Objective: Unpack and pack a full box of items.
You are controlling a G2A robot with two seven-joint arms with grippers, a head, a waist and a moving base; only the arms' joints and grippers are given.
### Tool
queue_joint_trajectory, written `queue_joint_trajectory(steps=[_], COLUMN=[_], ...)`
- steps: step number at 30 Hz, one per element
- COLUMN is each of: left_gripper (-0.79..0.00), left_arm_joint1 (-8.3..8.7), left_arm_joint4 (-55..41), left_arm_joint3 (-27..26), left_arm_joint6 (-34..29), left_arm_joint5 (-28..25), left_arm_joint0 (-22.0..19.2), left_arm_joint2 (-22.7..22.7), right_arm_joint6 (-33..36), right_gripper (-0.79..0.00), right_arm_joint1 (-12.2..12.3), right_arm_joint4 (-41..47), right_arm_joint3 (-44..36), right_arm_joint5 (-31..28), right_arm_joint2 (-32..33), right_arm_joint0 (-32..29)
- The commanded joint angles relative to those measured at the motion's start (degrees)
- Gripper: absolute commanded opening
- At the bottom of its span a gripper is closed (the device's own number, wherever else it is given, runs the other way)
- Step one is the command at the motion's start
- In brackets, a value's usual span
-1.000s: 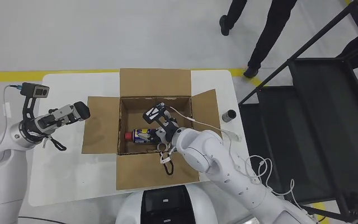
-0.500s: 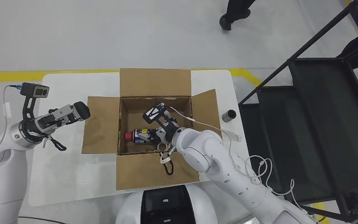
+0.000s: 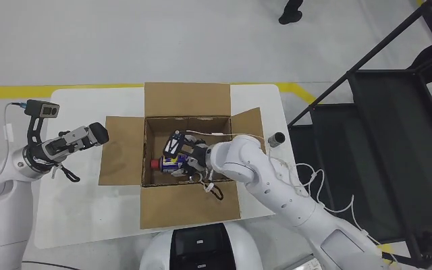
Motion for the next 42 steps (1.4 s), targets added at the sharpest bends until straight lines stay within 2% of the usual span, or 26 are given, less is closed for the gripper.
queue_joint_trajectory(steps=[1,7,20,23,27,37,42], left_gripper=[0.000,0.000,0.000,0.000,0.000,0.000,0.000], left_arm_joint1=[0.00,0.00,0.00,0.00,0.00,0.00,0.00], left_arm_joint4=[0.00,0.00,0.00,0.00,0.00,0.00,0.00], left_arm_joint3=[0.00,0.00,0.00,0.00,0.00,0.00,0.00], left_arm_joint6=[0.00,0.00,0.00,0.00,0.00,0.00,0.00], left_arm_joint5=[0.00,0.00,0.00,0.00,0.00,0.00,0.00], left_arm_joint0=[0.00,0.00,0.00,0.00,0.00,0.00,0.00], left_arm_joint2=[0.00,0.00,0.00,0.00,0.00,0.00,0.00], right_arm_joint6=[2.15,1.57,1.56,1.13,1.71,-3.46,-3.42], right_gripper=[0.000,0.000,0.000,0.000,0.000,0.000,0.000], right_arm_joint1=[-0.39,-2.17,-2.16,-2.62,-3.95,-7.90,-9.70], right_arm_joint4=[2.44,4.56,4.40,3.48,3.18,0.54,-1.40], right_arm_joint3=[3.64,11.18,11.47,13.20,17.38,26.19,30.20], right_arm_joint5=[-3.72,-5.53,-5.32,-5.62,-5.88,-1.48,-0.82], right_arm_joint2=[-1.21,-5.08,-5.13,-6.82,-10.17,-16.98,-19.67], right_arm_joint0=[2.82,9.19,9.04,9.65,12.01,15.37,16.91])
